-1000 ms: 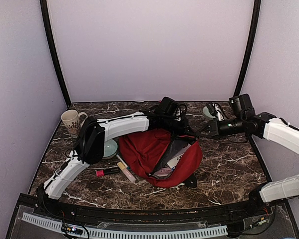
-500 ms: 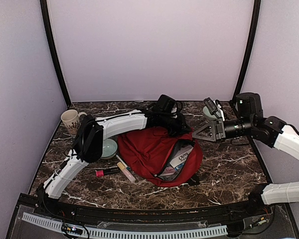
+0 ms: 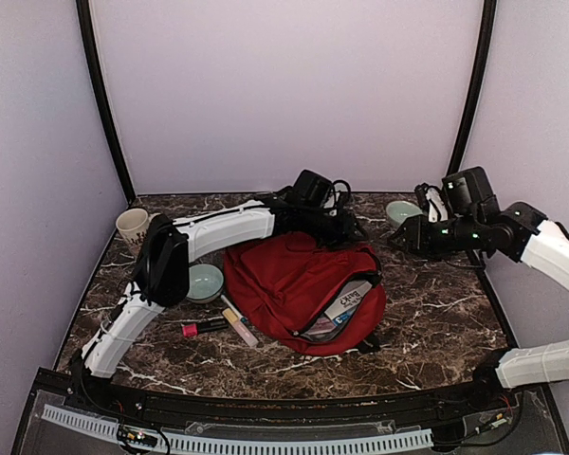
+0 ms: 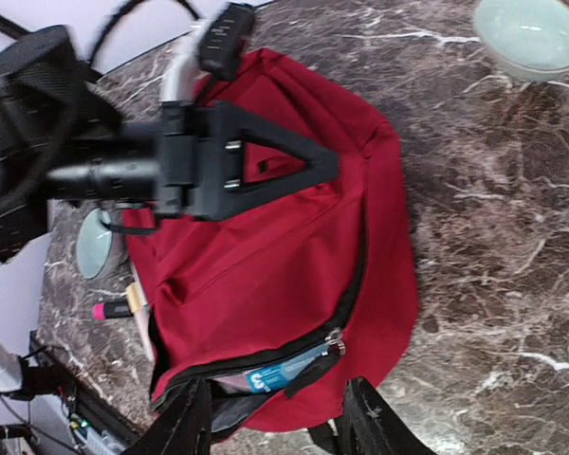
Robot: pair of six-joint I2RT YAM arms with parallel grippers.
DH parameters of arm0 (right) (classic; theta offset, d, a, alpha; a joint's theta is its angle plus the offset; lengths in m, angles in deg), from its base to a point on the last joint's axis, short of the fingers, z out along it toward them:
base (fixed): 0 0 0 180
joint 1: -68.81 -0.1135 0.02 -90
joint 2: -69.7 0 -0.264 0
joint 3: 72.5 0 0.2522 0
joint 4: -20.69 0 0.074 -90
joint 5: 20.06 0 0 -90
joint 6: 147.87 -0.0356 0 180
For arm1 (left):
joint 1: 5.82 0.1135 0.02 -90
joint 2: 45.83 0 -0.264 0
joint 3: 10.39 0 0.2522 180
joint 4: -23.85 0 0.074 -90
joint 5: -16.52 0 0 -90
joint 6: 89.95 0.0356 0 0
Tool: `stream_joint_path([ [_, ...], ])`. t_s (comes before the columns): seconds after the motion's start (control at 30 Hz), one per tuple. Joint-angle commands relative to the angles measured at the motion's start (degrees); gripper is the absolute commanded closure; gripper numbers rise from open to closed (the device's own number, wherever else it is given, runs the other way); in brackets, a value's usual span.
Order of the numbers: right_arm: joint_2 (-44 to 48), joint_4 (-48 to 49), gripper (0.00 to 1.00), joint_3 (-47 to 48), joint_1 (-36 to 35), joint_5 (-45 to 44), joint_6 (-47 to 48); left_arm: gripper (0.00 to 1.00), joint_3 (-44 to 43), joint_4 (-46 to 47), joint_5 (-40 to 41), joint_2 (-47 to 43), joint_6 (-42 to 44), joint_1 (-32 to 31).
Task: Pack the student bag
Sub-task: Zip the student bag into the largest pocket of the bag.
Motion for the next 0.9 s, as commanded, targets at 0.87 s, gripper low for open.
stream_joint_path([
  [0.87,-7.9,5.2,0.58,-9.8,6.9,19.0,-8.1,0.46,18.1,-20.9,13.3,-31.8,37.8,-2.5],
])
